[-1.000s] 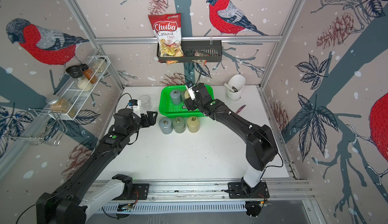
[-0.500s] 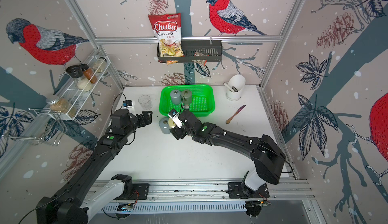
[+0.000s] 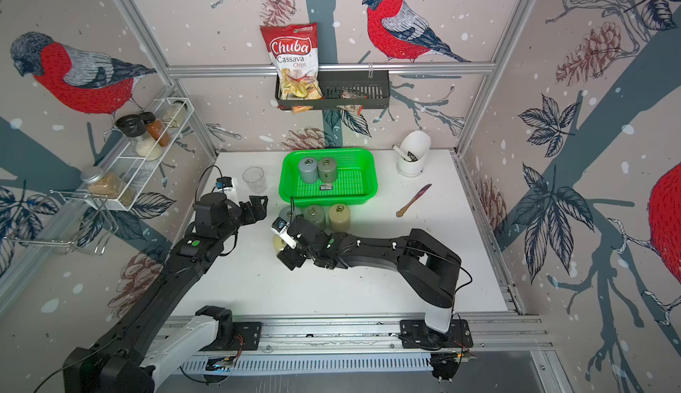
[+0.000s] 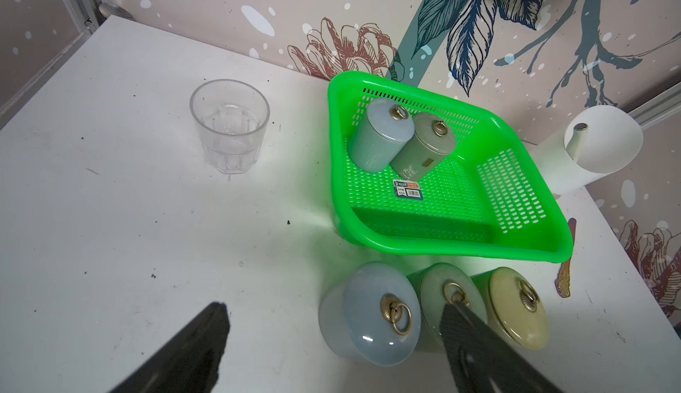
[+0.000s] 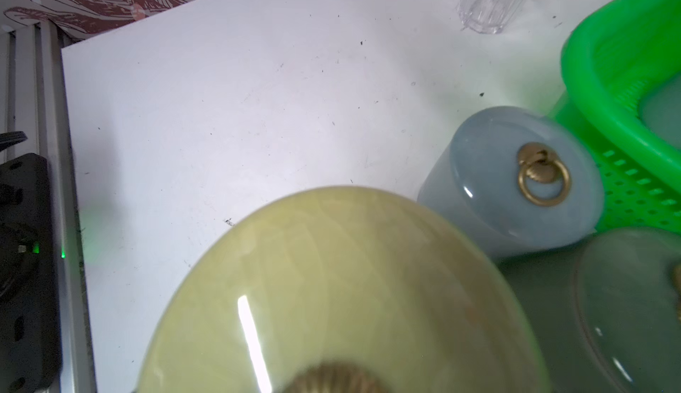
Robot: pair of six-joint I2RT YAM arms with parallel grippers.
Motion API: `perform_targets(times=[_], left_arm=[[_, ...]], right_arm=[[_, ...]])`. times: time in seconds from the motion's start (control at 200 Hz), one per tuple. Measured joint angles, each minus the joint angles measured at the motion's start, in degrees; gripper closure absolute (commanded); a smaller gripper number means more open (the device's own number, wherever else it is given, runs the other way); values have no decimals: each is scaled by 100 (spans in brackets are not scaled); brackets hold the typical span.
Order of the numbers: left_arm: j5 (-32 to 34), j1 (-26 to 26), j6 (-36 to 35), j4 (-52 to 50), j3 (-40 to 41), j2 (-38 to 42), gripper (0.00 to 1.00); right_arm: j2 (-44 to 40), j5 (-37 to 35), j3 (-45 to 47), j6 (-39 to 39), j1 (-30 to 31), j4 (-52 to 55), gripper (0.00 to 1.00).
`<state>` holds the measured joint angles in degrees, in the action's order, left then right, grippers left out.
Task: Take the tea canister out of the basket
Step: Place the tea canister at the center of the board.
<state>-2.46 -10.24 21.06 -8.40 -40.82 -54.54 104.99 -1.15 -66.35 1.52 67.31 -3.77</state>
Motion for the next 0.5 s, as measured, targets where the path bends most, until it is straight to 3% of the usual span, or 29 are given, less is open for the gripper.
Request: perform_targets(times=[0.5], left_arm=[[-44, 0, -7, 22, 48, -24, 6]], right_arm=[[739, -492, 2, 197, 15, -481, 60]])
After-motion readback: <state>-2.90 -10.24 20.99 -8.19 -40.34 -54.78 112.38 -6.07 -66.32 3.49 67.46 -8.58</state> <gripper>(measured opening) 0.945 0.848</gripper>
